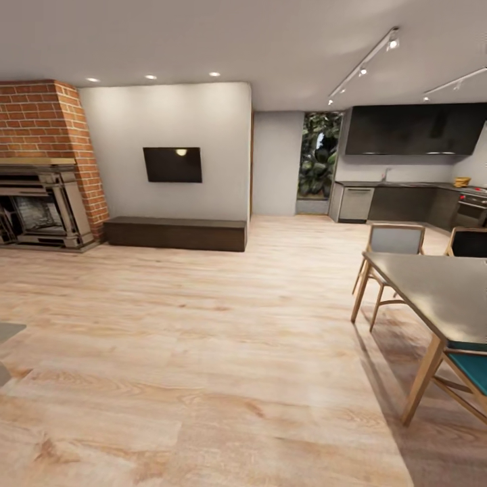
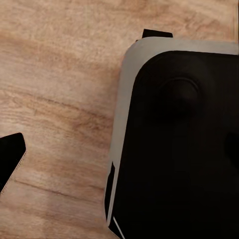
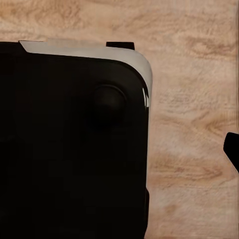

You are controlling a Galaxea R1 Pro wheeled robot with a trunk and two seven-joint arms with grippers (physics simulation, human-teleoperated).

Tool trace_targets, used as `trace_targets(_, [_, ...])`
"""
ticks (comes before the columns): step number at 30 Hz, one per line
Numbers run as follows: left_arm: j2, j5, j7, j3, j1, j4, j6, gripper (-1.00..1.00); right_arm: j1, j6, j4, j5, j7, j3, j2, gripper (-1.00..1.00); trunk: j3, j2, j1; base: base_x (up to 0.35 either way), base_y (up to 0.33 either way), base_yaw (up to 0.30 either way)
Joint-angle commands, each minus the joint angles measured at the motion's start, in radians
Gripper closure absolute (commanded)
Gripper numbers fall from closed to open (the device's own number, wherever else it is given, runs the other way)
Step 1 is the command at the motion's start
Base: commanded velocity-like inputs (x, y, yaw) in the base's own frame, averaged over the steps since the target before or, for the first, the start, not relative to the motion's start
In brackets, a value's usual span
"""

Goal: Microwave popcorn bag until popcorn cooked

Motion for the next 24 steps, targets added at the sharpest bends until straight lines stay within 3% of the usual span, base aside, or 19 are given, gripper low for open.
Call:
trace_targets(1, [-0.001,0.000,0.000,0.005,0.001,-0.002,0.001,-1.00,-0.001,-0.004,0.001,0.000,0.004,0.000,0.000,-1.00,-0.001,0.000,0.001,0.341,0.000,-0.177])
trace_targets(17, [-0.003,0.000,0.000,0.005,0.001,-0.002,0.001,-1.00,-0.001,-0.004,0.001,-0.001,0.004,-0.002,-0.001,-1.00,-0.001,0.000,0.001,0.341,0.000,-0.184])
trace_targets(24, [-0.003,0.000,0.000,0.005,0.001,-0.002,0.001,-1.00,-0.001,-0.004,0.001,-0.001,0.004,-0.001,-0.001,-1.00,-0.001,0.000,0.001,0.341,0.000,-0.043])
